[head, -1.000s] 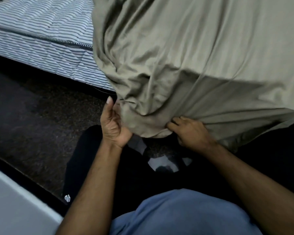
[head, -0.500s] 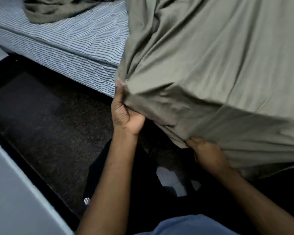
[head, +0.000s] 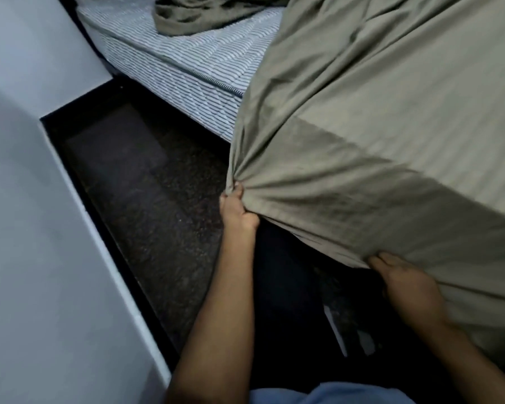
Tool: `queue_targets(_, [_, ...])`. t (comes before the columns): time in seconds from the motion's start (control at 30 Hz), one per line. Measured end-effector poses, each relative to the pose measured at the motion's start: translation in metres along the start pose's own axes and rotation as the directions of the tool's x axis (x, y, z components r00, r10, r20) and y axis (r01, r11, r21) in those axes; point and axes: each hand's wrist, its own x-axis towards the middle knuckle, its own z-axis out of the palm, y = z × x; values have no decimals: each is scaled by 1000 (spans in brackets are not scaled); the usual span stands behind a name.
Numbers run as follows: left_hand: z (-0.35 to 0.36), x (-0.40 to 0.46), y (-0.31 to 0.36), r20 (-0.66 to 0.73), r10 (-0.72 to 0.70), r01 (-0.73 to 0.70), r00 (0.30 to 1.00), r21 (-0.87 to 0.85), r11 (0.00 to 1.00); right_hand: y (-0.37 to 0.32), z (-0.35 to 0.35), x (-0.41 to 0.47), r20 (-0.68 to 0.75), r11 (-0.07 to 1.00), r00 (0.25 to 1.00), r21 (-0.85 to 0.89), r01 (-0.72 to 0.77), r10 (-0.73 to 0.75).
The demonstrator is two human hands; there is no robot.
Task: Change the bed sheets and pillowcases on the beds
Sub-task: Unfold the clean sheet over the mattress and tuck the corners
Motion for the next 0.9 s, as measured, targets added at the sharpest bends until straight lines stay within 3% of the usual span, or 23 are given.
queue_targets(0.13, [56,-77,32,217,8,7,976,-65,998,0,4,-1,114,995,989,-50,-87,92])
queue_targets(0.27, [67,-80,39,361,-163,92,918,205,974,-2,-1,-1,127,996,990,-67,-60,68])
queue_targets(0.33, [65,-72,38,299,-129,49,945,261,964,-5,-2,-2,115,997,991,-56,-57,63])
queue_targets(0.43, [53,-55,46,219,12,-28,976,70,997,-9,-4,2,127,997,990,-54,-49,55])
queue_targets(0.5, [44,-53,49,191,76,-83,979,31,996,-11,-5,5,141,998,989,-48,-35,41])
queue_targets(0.63, [26,-53,59,177,311,-305,934,-62,950,-20,-10,8,159,999,987,6,-32,31])
queue_targets(0.73, [-4,-51,91,132,369,-337,920,-212,917,-31,-15,9,121,999,992,50,20,-26])
queue_targets(0.8, [-18,-63,93,15,327,-324,945,-107,940,-37,-17,9,117,998,993,58,27,-34])
queue_targets(0.9, [-37,-63,71,-184,210,-163,960,241,957,-36,-15,11,160,998,987,64,-25,15])
